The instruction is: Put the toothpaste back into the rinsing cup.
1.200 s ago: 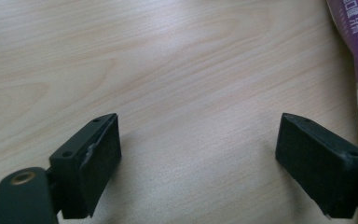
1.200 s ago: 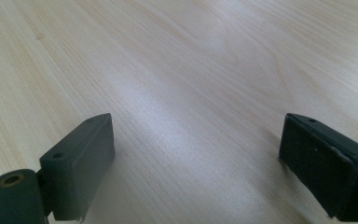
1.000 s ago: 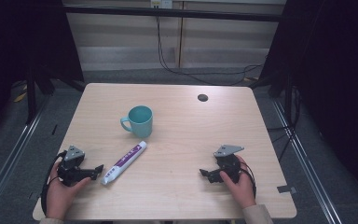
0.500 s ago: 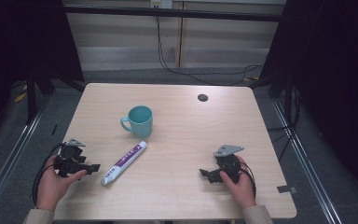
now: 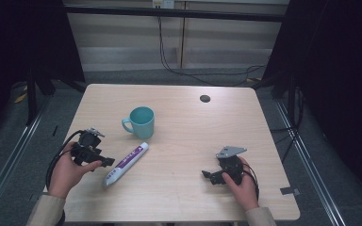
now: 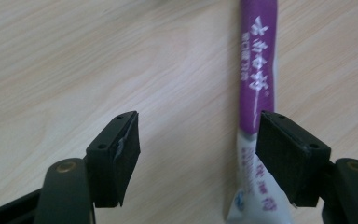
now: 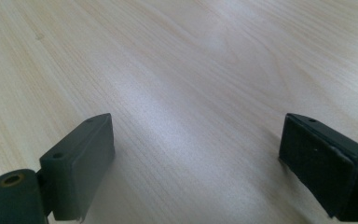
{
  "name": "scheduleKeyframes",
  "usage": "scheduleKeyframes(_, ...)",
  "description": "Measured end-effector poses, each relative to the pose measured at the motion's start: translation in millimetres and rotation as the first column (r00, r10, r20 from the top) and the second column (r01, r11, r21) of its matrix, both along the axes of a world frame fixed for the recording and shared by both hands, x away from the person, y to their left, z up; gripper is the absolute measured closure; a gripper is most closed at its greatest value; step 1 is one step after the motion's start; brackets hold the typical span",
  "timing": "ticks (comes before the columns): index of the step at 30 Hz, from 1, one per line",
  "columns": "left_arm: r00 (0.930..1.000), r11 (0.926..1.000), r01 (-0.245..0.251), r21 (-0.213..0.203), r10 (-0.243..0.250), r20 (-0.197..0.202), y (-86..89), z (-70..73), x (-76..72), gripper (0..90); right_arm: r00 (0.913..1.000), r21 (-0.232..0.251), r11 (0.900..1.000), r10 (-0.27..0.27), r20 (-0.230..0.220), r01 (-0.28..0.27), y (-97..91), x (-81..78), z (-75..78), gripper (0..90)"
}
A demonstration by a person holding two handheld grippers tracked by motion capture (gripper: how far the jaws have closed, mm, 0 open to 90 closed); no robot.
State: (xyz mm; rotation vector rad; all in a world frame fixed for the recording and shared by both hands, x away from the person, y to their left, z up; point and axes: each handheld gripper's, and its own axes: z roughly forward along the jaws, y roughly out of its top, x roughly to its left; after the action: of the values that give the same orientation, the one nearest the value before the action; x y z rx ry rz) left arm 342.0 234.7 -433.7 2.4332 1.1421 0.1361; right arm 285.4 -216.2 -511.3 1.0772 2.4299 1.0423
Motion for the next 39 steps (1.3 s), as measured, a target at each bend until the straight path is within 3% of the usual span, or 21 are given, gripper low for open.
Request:
scheduleKeyframes(5, 0.9996, 0.9997, 0.022, 0.011, -0.021, -0.018, -15.9, -0.5, 4.2, 30.4, 1.0000, 0.000, 1.0000, 0.000, 0.002, 0.000, 0.0, 0.0, 0.0, 9.7)
scheduleKeyframes(8, 0.9980, 0.9978, 0.055, 0.037, -0.054, -0.032, -27.9, -3.2, 7.3, 30.3, 1.0000, 0.000, 1.0000, 0.001, 0.001, -0.001, 0.0, 0.0, -0.1, 9.6)
scheduleKeyframes(11, 0.9964, 0.9968, 0.072, 0.034, -0.070, -0.048, -38.0, -4.5, 9.7, 30.3, 1.0000, 0.000, 1.0000, 0.001, 0.002, -0.001, 0.0, 0.0, -0.1, 9.6)
scheduleKeyframes(14, 0.9934, 0.9944, 0.089, 0.057, -0.085, -0.077, -49.8, -9.1, 11.8, 30.3, 1.0000, -0.001, 1.0000, 0.001, 0.002, -0.001, 0.0, 0.0, -0.1, 9.7)
scheduleKeyframes(27, 0.9878, 0.9809, 0.123, 0.151, -0.106, -0.114, -69.4, -25.4, 17.7, 35.9, 1.0000, -0.001, 1.0000, 0.001, 0.002, -0.001, 0.0, 0.0, -0.1, 9.6)
scheduleKeyframes(29, 0.9861, 0.9802, 0.130, 0.149, -0.112, -0.123, -73.6, -27.1, 17.1, 37.8, 1.0000, 0.000, 1.0000, 0.000, 0.000, 0.000, 0.0, 0.0, 0.0, 9.6)
scheduleKeyframes(32, 0.9830, 0.9728, 0.149, 0.178, -0.126, -0.133, -79.7, -31.9, 16.6, 41.9, 1.0000, 0.000, 1.0000, 0.000, 0.000, 0.000, 0.0, 0.1, 0.0, 9.6)
scheduleKeyframes(34, 0.9817, 0.9721, 0.151, 0.179, -0.126, -0.142, -80.5, -33.7, 16.8, 46.9, 1.0000, -0.001, 1.0000, 0.001, 0.002, -0.001, 0.0, 0.2, -0.1, 9.6)
scheduleKeyframes(39, 0.9831, 0.9698, 0.145, 0.196, -0.119, -0.139, -83.6, -34.5, 17.5, 48.8, 1.0000, -0.001, 1.0000, 0.001, 0.002, -0.001, 0.0, 0.3, -0.1, 9.6)
